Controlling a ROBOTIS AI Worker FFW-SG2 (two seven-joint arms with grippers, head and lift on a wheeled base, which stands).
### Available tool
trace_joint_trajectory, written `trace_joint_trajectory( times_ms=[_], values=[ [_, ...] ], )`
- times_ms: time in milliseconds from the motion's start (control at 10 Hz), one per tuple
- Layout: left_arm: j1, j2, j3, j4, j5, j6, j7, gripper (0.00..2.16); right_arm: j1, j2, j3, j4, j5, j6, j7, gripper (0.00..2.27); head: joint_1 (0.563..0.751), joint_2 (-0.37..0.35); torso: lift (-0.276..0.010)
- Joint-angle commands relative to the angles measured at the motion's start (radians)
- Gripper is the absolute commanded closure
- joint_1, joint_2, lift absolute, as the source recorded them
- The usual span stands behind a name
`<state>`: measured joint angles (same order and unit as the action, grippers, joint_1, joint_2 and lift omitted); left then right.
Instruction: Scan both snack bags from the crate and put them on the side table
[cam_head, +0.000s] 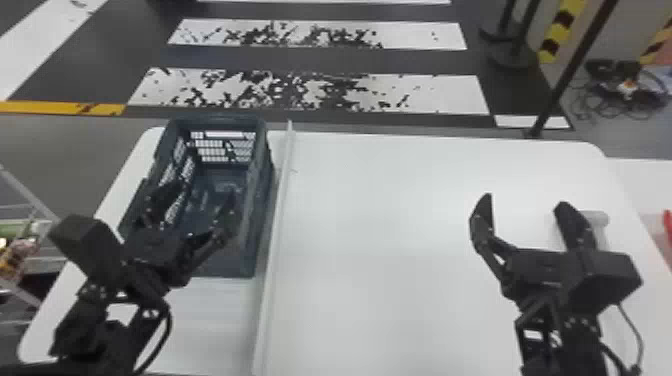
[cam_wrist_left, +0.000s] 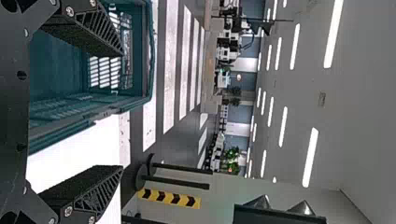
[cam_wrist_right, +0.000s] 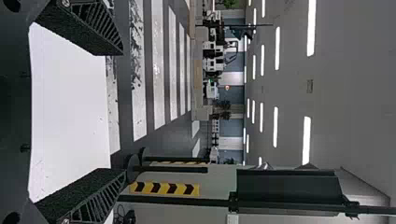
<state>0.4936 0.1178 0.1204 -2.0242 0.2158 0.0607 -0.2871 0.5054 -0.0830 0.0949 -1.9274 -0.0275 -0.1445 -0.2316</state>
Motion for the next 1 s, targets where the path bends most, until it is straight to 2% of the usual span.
trace_joint_trajectory(
  times_ms=[0, 300, 900],
  values=[
    [0.017, -0.012, -0.024, -0.022, -0.026, 0.000, 0.002, 0.14, 0.025, -0.008, 0.009, -0.001, 0.003, -0.006, 0.000, 0.03, 0.695, 0.012, -0.087],
    [0.046, -0.017, -0.034, -0.056, -0.032, 0.000, 0.002, 0.14, 0.042, -0.011, 0.014, -0.024, 0.001, -0.013, -0.006, 0.03, 0.695, -0.011, -0.087],
    [0.054, -0.018, -0.036, -0.057, -0.032, -0.003, 0.009, 0.14, 0.045, -0.014, 0.023, -0.024, 0.001, -0.016, -0.009, 0.03, 0.695, -0.006, -0.087]
  ],
)
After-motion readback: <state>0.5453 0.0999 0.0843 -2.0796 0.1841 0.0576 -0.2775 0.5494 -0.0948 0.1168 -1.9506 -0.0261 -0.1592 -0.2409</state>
